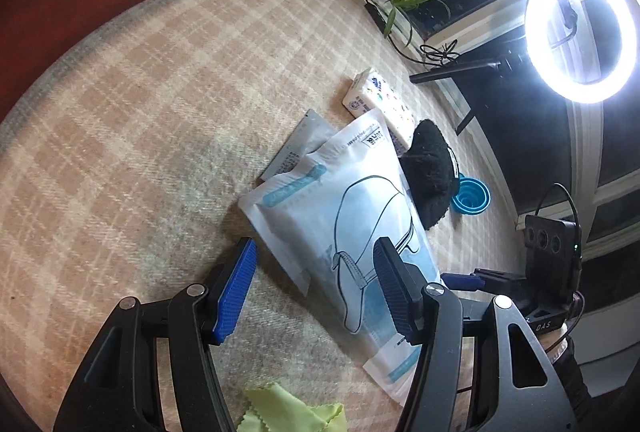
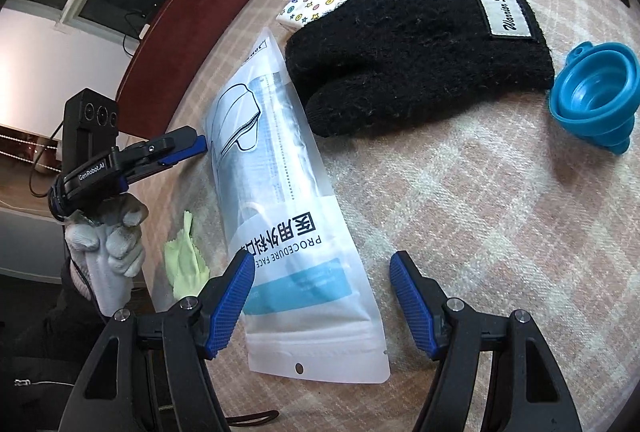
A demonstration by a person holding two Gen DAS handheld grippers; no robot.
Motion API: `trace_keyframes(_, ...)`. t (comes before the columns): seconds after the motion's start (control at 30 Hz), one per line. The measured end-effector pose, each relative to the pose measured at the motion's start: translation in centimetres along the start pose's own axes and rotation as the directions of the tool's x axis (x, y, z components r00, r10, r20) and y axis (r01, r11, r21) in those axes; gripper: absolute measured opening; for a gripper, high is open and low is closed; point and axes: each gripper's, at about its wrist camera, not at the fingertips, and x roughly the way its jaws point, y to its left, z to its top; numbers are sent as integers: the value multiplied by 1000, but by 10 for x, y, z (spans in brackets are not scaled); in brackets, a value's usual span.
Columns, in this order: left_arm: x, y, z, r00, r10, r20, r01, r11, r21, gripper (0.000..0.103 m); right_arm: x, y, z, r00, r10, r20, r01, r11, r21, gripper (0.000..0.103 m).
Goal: Organize soft objects
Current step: 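Move the right tool toward the blue-and-white mask bag, then close the right tool on the mask bag's sealed end and lift it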
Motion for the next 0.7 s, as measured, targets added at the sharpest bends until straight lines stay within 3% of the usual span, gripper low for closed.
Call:
trace_keyframes(0.4,4,-10,-6,999,-36,-5,36,999,-1,61,4,11,-3,999,33,-5,-33,999,-17,65)
trace_keyframes(0.47,4,-11,-10,999,-42,-5,42,999,0,61,6,11,-2,999,43,-11,-43,999,-11,57)
trace_keyframes(0.7,12,-24,-26,996,-86,-34,86,996,9,61,9,15,-1,998,59,10,-59,998,7,53)
